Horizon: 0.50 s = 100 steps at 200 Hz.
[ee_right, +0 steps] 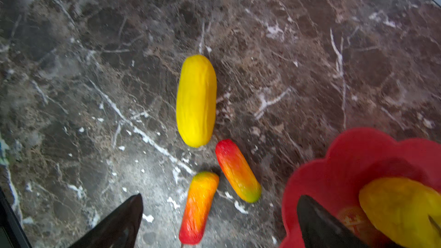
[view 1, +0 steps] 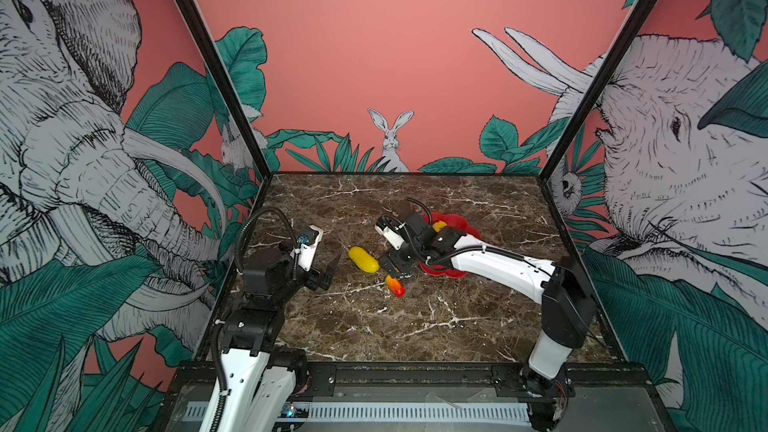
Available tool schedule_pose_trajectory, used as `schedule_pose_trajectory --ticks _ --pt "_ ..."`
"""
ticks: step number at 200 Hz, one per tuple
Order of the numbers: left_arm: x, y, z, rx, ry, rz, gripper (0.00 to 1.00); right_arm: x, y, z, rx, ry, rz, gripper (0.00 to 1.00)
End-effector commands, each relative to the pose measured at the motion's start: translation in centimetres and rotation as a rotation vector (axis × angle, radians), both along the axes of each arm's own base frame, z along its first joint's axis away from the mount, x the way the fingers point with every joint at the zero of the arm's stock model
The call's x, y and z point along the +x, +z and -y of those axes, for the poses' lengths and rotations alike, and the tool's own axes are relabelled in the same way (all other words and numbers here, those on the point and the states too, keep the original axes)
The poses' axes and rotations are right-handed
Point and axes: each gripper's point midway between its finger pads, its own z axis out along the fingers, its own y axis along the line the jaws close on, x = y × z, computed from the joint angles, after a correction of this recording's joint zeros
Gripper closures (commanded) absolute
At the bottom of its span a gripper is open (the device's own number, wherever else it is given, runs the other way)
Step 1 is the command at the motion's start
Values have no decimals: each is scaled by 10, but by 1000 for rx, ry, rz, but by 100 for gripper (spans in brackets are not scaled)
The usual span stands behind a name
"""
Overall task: Place and organize the fake fruits in the fruit bowl
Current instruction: 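Move the right gripper to the long yellow fruit and grasp it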
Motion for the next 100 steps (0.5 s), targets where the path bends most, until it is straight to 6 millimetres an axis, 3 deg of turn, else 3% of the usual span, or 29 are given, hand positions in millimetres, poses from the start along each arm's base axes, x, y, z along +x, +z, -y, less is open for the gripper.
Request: schedule_pose_trajectory --ticks 1,52,100 --pt "-3 4 2 -23 -1 -11 0 -3 -11 -20 -17 8 -18 1" --pt "-2 4 1 -39 12 -43 0 12 -38 -77 30 -8 -72 1" --pt "1 1 4 -53 12 -65 0 36 -61 -97 1 -99 -85 17"
